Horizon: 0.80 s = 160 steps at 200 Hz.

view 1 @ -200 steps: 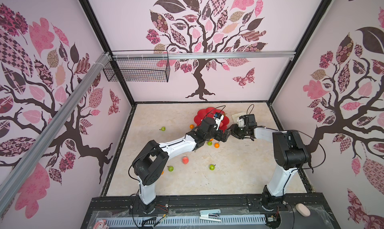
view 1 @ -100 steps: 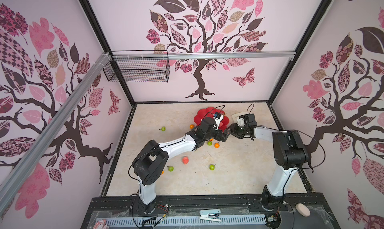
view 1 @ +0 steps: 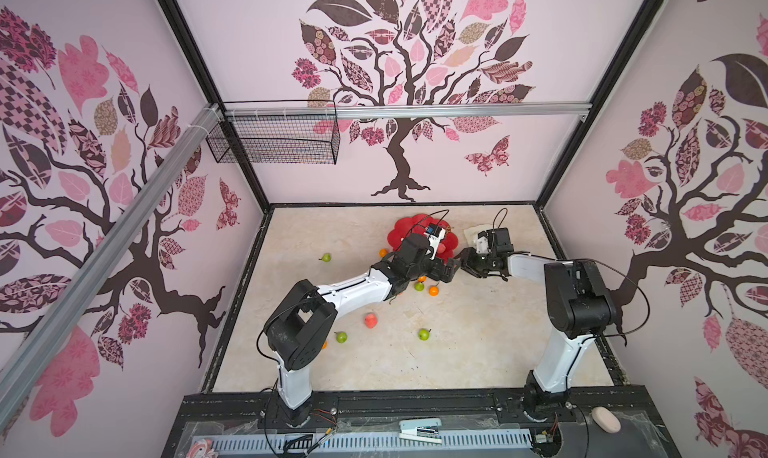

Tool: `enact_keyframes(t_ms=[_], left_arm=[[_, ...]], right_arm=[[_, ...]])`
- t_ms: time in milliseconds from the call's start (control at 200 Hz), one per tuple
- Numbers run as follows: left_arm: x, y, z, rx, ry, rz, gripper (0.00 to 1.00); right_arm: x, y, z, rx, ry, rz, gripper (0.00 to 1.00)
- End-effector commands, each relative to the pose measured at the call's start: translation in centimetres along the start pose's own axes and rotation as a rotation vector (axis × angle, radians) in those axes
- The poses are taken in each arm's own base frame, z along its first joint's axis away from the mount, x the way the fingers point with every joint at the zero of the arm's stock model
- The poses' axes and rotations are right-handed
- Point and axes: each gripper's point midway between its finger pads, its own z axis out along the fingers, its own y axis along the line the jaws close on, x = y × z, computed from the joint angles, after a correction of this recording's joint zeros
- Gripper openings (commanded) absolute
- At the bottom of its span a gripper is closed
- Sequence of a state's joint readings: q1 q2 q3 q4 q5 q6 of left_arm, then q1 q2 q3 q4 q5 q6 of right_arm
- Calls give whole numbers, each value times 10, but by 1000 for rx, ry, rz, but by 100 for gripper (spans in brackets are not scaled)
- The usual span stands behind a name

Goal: Place and organize the fake fruits in the fruit bowl
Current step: 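Move the right gripper to another pink peach at the bowl rim, then lower the right gripper around the pink peach and close it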

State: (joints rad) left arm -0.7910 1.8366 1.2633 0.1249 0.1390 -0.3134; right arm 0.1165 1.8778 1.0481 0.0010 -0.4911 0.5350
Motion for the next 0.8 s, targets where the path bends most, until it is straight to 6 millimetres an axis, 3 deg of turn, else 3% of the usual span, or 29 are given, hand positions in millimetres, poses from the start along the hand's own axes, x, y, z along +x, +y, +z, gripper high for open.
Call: enact_keyframes(t_ms=[0, 165, 255, 795], left_arm=[[-3, 1, -3, -2, -5, -1, 98], [-3, 1, -3, 0, -3, -4, 99], [-3, 2, -3, -1, -2, -7, 98], [-6, 8, -4, -11, -7, -21, 98]], right_arm=[[3, -6, 10, 21, 31, 2, 54], [3, -7, 13, 26, 40, 3, 56], [3, -8, 15, 25, 45, 4, 62], [9, -15, 31, 189, 113, -81, 60]])
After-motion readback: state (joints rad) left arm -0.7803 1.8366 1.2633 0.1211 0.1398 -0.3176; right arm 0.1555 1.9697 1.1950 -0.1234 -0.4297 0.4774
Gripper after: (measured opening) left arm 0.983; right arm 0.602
